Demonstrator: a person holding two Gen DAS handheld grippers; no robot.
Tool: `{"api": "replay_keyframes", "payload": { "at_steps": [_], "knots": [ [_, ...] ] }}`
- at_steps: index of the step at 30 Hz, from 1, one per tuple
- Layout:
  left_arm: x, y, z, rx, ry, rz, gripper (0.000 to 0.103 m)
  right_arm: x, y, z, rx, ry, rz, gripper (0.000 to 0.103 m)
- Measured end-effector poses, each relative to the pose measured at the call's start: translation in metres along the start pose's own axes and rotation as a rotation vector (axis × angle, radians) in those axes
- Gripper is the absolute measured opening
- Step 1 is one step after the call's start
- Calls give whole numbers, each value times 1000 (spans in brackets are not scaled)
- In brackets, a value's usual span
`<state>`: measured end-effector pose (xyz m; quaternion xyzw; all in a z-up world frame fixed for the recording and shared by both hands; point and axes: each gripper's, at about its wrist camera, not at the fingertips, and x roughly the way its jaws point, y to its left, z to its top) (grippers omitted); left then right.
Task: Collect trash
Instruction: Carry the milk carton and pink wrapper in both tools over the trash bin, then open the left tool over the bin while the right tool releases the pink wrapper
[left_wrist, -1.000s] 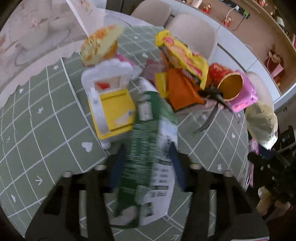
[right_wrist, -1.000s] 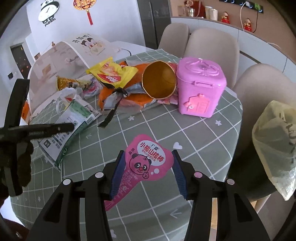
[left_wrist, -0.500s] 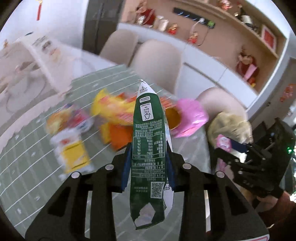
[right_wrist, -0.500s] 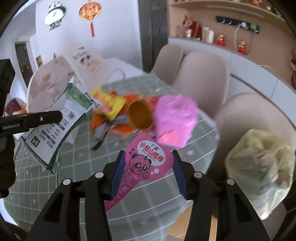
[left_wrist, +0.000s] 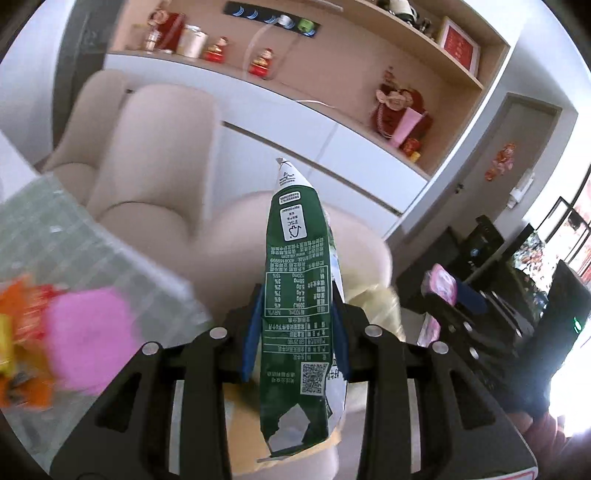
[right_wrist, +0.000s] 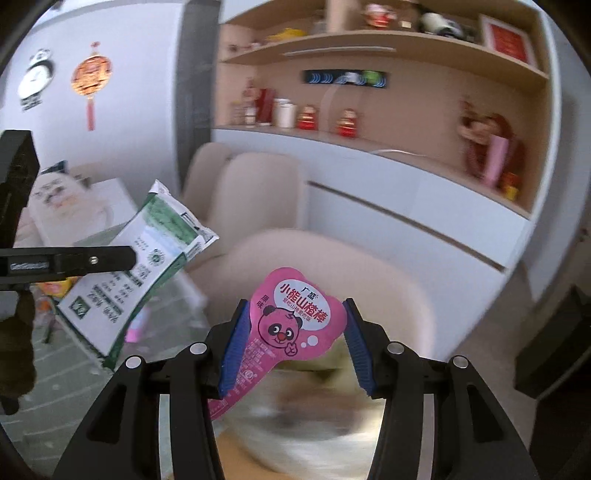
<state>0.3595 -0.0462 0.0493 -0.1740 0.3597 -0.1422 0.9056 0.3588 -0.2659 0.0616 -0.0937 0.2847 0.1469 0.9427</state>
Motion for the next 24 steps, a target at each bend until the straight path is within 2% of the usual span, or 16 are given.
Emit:
{"api": "replay_keyframes", "payload": {
  "at_steps": [3, 7, 9, 11, 13, 17, 19, 24],
  "knots": [
    [52, -25, 6, 15, 7, 10, 31, 10, -42, -3, 39, 15, -24, 47],
    [116, -54, 12, 82, 36, 47, 31, 28, -74, -7, 66, 40, -30, 47],
    [147, -66, 7, 136, 124, 88, 31, 34, -84, -10, 83, 50, -27, 47],
    [180, -73, -7, 188, 270, 151, 31, 42, -95, -13, 109, 59, -15, 47],
    [193, -74, -21, 210, 344, 160, 31, 52, -98, -14, 123, 64, 0, 47],
    [205, -70, -31, 190, 416, 163, 32, 68, -97, -18, 140, 79, 32, 47],
    [211, -60, -29, 137, 445, 160, 33, 77, -95, -18, 147, 90, 51, 47],
    [212, -48, -26, 105, 469, 146, 37, 92, -88, -13, 145, 98, 88, 47]
  ]
}}
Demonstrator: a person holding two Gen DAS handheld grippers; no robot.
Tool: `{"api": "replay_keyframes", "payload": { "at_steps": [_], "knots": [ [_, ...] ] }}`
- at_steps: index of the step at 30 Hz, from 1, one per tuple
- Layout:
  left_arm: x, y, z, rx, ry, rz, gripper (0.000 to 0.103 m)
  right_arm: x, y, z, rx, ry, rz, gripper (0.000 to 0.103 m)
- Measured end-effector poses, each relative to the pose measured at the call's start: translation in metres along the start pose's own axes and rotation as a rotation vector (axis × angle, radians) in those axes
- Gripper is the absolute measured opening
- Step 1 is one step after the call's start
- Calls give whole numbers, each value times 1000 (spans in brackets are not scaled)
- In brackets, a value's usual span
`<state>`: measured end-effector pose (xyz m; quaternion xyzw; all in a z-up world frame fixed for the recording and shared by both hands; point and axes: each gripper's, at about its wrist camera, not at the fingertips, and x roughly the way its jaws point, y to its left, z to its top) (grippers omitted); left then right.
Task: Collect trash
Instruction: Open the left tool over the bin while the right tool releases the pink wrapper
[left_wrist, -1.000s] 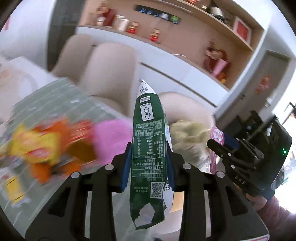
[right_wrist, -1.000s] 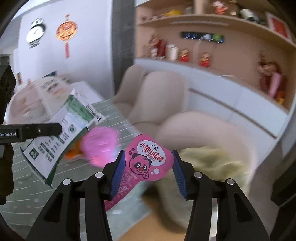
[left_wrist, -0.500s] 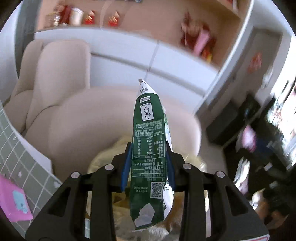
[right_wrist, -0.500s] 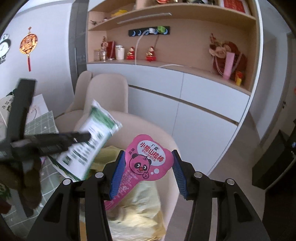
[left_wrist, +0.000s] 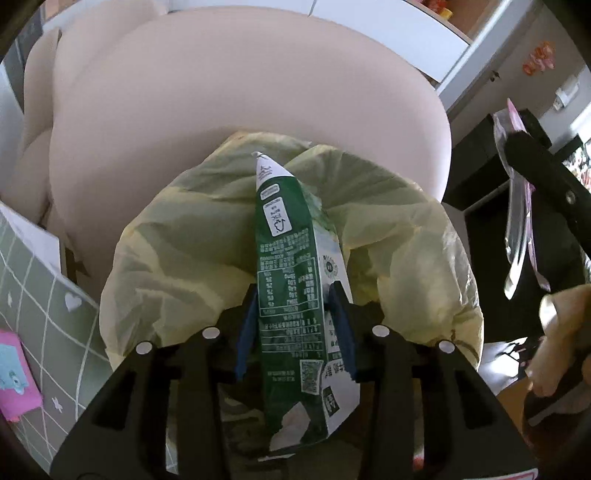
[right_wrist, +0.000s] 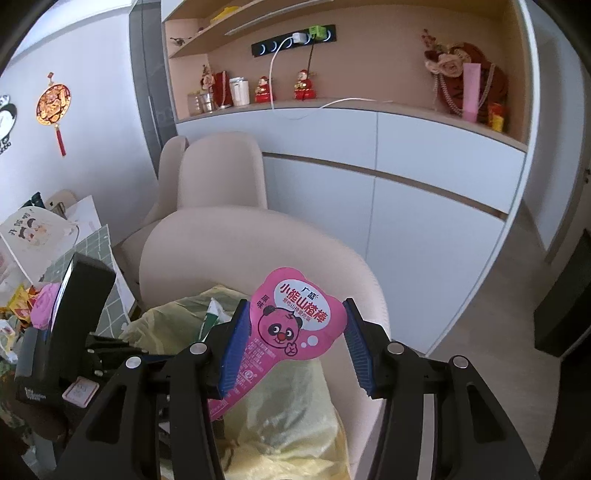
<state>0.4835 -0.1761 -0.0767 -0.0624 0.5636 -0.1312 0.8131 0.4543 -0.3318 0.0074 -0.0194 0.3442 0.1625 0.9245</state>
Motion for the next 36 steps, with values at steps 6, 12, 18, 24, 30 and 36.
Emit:
{"api": "replay_keyframes", "payload": {
  "at_steps": [6, 12, 18, 24, 30, 36],
  "knots": [
    [-62, 26, -9, -121, -167, -82, 59, 12, 8, 9, 14, 8, 71, 48],
    [-109, 58, -39, -191, -254, 4, 60, 40, 54, 0, -40, 93, 199, 48],
    [-143, 80, -87, -242, -285, 93, 60, 87, 88, -23, -160, 306, 220, 48],
    [-166, 98, -127, -310, -323, 154, 59, 101, 95, -30, -228, 408, 199, 48],
    [-183, 129, -163, -426, -329, 180, 60, 96, 88, -35, -174, 411, 187, 48],
    [-208, 151, -195, -416, -352, 184, 60, 72, 87, -38, -103, 350, 104, 49]
  ]
}}
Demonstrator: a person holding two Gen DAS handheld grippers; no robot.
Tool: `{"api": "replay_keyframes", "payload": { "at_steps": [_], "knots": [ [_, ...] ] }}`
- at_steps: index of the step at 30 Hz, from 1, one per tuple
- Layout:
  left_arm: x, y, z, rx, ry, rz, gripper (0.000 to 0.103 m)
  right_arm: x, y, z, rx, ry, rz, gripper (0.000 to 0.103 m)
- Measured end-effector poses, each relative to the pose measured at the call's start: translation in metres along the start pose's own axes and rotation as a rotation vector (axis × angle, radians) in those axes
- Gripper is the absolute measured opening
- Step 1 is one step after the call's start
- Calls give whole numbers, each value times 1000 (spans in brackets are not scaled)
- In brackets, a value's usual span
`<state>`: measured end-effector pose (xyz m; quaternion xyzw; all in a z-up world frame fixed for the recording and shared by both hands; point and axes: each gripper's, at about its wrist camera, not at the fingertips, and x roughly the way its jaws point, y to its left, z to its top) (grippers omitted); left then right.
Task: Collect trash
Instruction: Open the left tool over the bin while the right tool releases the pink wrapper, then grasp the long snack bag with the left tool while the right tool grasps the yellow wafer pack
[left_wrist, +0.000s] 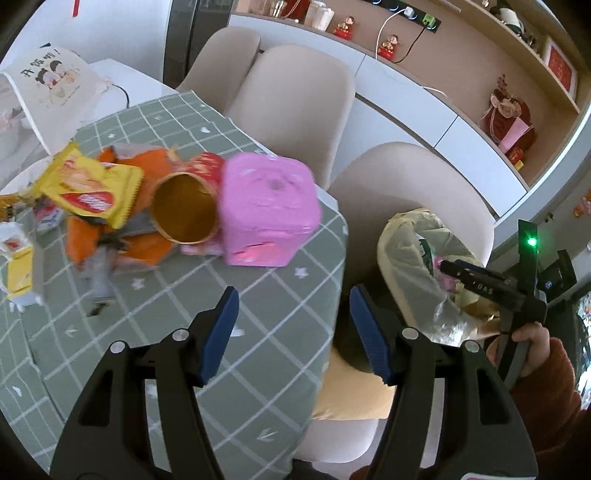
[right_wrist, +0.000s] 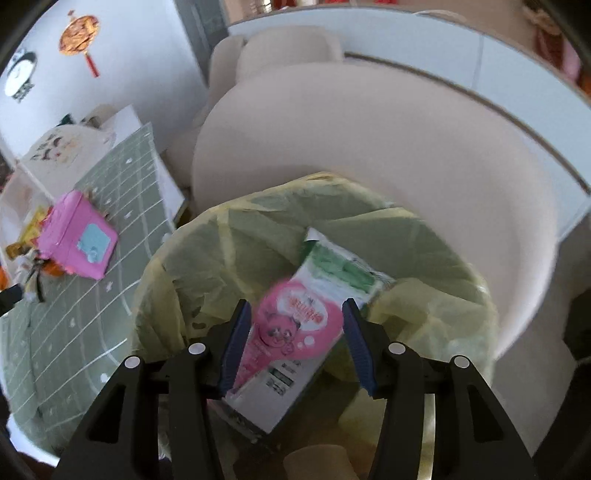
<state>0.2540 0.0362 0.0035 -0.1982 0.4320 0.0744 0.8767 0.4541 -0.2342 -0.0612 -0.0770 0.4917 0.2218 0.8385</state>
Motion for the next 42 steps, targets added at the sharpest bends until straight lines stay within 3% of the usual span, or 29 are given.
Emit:
{"api": "replay_keyframes", "payload": {
  "at_steps": [5, 14, 18, 22, 25, 32, 35, 42],
  "knots": [
    [-24, 44, -7, -19, -24, 5, 60, -36, 11, -12, 49, -107, -64, 49],
    [-60, 144, -22, -129, -110, 88, 60, -88, 79, -29, 29, -194, -68, 49],
    [-73, 177, -30, -134, -156, 104, 60, -87, 124, -38, 2, -185, -23, 49],
    [-77, 200, -36, -114, -158, 70, 60, -76, 174, -55, -25, -170, 39, 49],
    [-90, 208, -34, -76, -220, 93, 60, -73, 208, -65, -83, -174, 42, 49],
    [-115, 251, -9, -103, -322, 113, 60, -67, 255, -65, -191, -200, -15, 49],
    [-108, 276, 18, -125, -288, 106, 60, -63, 267, -61, -200, -191, -26, 49],
    [-50, 334, 79, -234, -74, 68, 60, -57, 296, -42, -232, -191, -38, 49]
  ]
}}
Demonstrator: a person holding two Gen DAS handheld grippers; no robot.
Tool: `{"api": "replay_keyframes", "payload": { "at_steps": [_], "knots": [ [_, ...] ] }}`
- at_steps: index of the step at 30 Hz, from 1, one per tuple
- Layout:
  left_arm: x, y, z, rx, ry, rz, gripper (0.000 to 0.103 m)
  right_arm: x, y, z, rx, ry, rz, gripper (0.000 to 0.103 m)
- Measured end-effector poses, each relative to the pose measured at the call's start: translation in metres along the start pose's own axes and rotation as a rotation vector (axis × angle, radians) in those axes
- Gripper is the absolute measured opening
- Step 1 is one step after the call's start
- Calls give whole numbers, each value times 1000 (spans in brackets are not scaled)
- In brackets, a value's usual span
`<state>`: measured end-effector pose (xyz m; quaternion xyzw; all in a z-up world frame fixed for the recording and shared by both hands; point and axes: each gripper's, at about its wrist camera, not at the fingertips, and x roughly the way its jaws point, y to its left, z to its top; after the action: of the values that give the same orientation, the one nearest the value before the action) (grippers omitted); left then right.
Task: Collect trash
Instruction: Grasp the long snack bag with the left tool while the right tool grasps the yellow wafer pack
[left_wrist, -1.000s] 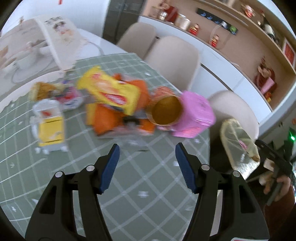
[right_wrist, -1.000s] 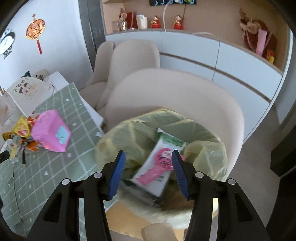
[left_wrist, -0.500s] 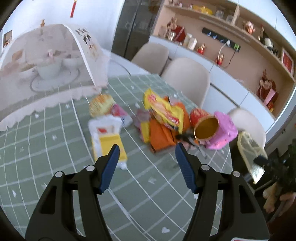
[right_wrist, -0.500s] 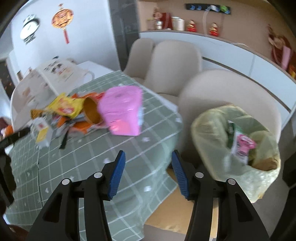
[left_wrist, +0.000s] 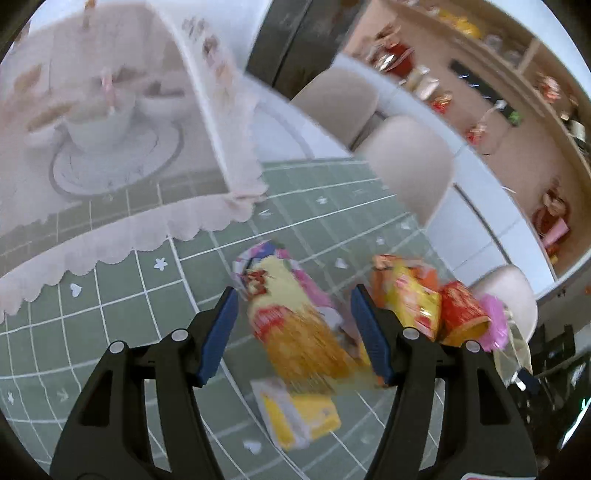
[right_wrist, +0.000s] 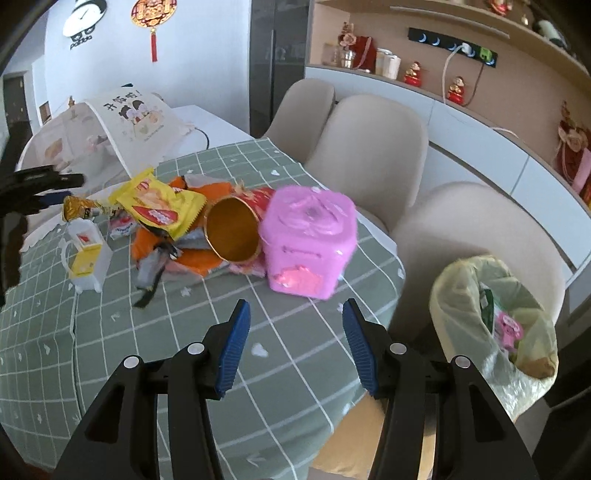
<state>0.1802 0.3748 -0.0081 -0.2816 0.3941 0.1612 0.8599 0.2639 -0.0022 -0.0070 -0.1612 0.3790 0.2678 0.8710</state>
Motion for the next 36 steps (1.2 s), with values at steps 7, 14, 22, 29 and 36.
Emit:
{"api": "replay_keyframes", "payload": {
  "at_steps": [7, 14, 22, 29, 36],
  "knots": [
    [37, 7, -2, -32, 129, -33, 56, 13, 29, 36, -85, -32, 120, 49],
    [22, 7, -7, -66, 87, -57, 26, 57, 81, 106, -223, 18, 330, 49],
    [-39, 4, -4, 15, -42, -29, 26, 127, 149, 142, -451, 117, 391, 49],
    [-54, 11, -15, 6, -103, 58, 27, 169, 161, 133, -430, 293, 455, 49],
    [-50, 12, -28, -19, -85, 25, 27, 150, 159, 115, -463, 281, 445, 11]
  ]
}}
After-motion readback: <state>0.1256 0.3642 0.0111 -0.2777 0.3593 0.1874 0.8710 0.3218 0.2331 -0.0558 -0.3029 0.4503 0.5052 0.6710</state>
